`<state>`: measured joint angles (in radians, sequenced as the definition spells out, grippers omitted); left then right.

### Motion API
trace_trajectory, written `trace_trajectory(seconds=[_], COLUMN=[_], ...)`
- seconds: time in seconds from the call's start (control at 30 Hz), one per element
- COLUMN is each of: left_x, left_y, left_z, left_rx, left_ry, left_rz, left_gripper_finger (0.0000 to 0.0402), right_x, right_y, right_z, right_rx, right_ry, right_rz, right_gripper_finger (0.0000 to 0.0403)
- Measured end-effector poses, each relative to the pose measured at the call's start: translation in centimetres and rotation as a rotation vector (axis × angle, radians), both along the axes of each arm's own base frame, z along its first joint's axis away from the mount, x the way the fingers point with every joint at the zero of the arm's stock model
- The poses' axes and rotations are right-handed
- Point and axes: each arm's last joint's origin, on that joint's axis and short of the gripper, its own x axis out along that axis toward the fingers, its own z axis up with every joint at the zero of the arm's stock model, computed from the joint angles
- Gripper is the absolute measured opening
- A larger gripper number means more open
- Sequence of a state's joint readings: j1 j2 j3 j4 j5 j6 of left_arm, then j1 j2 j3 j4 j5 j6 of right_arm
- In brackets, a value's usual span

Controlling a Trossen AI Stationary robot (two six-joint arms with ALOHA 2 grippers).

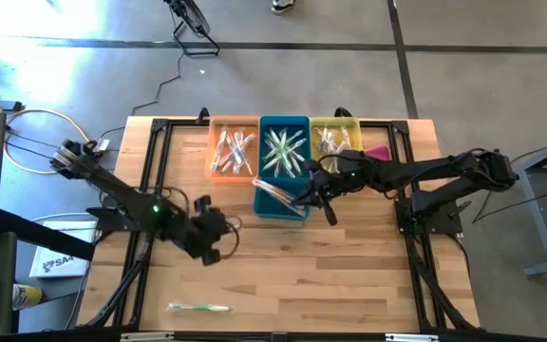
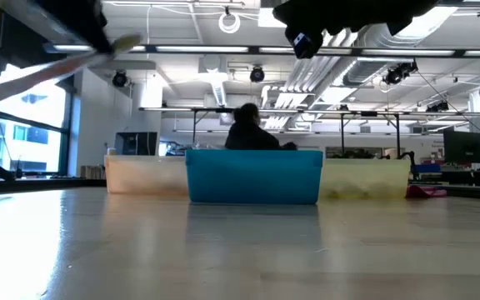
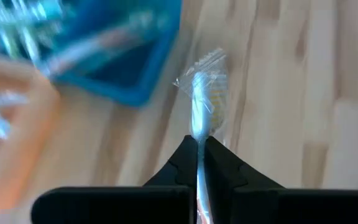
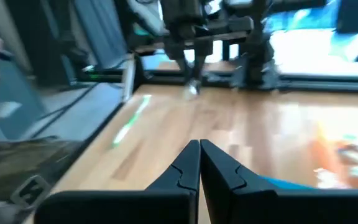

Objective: Pick & Place Toothbrushes
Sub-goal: Put the orange toothbrush into the bottom blue bin

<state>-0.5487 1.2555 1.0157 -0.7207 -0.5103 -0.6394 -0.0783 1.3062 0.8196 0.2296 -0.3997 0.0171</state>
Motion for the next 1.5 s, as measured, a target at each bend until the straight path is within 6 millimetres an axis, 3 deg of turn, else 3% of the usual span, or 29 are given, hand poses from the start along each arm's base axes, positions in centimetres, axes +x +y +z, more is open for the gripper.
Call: trace_trajectory(seconds=[0.2,0.4,0.7,0.93,1.07,1.3,1.5], left_x=[-0.1,1.2,3.5,4.4,4.9,5.4,5.8], left_y=[2.6,5.3,10.9,13.6,14.7,15.3,15.3], left_z=[3.6,6.3,8.2,9.0,8.9,8.6,8.5], left_rx=[0.04,0.133,0.118,0.148,0.181,0.163,0.184], left_ry=[-0.218,-0.414,-0.629,-0.751,-0.772,-0.791,-0.801], left_rz=[-0.024,-0.072,-0.145,-0.213,-0.214,-0.26,-0.278], left_gripper_finger=[0.0003,0.0003,0.0004,0.0004,0.0004,0.0006,0.0007], right_x=[0.2,0.3,0.3,0.5,0.5,0.6,2.3], right_y=[-0.6,-1.5,-2.0,-2.7,-2.6,-2.6,-2.3], right_z=[0.4,0.3,0.8,1.6,2.0,2.0,0.7], right_rx=[-0.097,-0.114,-0.117,-0.064,-0.086,-0.064,0.002], right_ry=[-0.069,-0.073,-0.127,-0.188,-0.226,-0.238,-0.279], right_rz=[-0.064,-0.089,-0.123,-0.357,-0.348,-0.343,-0.333], right_gripper_finger=[0.0003,0.0003,0.0003,0.0008,0.0038,0.0135,0.0173])
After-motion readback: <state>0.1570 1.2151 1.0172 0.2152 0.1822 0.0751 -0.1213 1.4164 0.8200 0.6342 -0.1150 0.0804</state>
